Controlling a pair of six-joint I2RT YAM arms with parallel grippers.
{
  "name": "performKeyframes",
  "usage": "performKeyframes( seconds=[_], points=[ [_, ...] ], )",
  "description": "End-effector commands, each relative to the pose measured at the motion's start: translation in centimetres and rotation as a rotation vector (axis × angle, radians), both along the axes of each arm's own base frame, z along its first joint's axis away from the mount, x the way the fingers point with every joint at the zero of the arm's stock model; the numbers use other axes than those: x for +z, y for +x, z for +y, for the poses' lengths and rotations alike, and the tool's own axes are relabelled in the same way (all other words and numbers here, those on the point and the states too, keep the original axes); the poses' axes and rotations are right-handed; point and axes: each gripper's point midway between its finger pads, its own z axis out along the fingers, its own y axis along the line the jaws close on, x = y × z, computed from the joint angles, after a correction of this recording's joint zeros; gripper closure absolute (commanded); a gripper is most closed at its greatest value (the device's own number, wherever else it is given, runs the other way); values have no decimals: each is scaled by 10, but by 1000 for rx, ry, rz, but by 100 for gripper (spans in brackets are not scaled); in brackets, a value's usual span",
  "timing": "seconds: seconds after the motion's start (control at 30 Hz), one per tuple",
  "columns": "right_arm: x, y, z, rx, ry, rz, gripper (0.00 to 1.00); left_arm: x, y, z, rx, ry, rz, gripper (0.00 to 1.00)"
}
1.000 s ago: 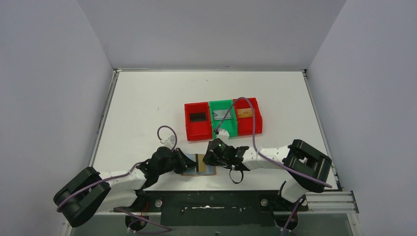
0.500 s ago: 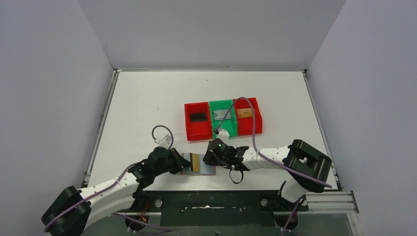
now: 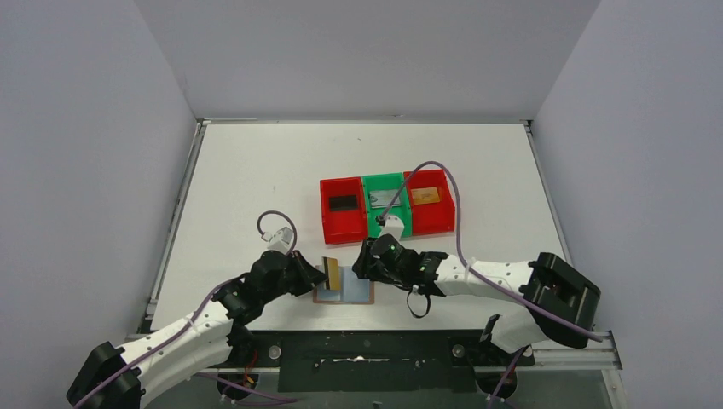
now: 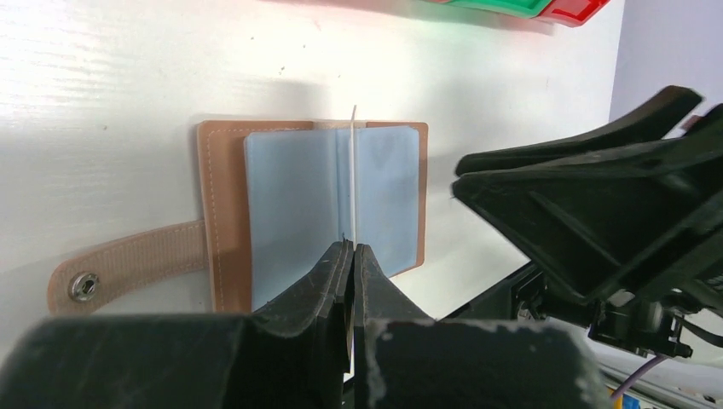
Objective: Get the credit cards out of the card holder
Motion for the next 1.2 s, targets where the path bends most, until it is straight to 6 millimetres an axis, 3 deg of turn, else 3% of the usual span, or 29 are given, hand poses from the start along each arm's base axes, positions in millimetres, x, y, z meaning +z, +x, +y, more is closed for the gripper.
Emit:
performKeyframes(
  seconds=[0.0, 0.07, 0.2, 0.33, 0.43, 0.63, 0.87, 1.17],
  points=[
    [34, 28, -29, -140, -38, -122, 62, 36, 15, -4, 0, -15, -95, 100],
    [37, 37, -55, -234, -107, -134, 57, 42, 16, -3, 0, -8, -107, 100],
    [59, 58, -86, -300, -155, -199, 45, 52, 19, -1, 8, 0, -130, 100],
    [72, 81, -93, -273, -125, -215, 38, 58, 20, -1, 9, 1, -141, 100],
    [79, 94, -85, -227, -89, -223, 33, 62, 21, -2, 7, 1, -145, 100],
    [92, 112, -47, -105, -17, -234, 23, 77, 25, 7, 30, 45, -186, 100],
    [76, 134, -25, -80, -38, -186, 21, 98, 30, 32, 98, 123, -251, 100],
    [56, 142, 11, 32, -17, -115, 19, 104, 31, 40, 108, 167, -274, 100]
  ],
)
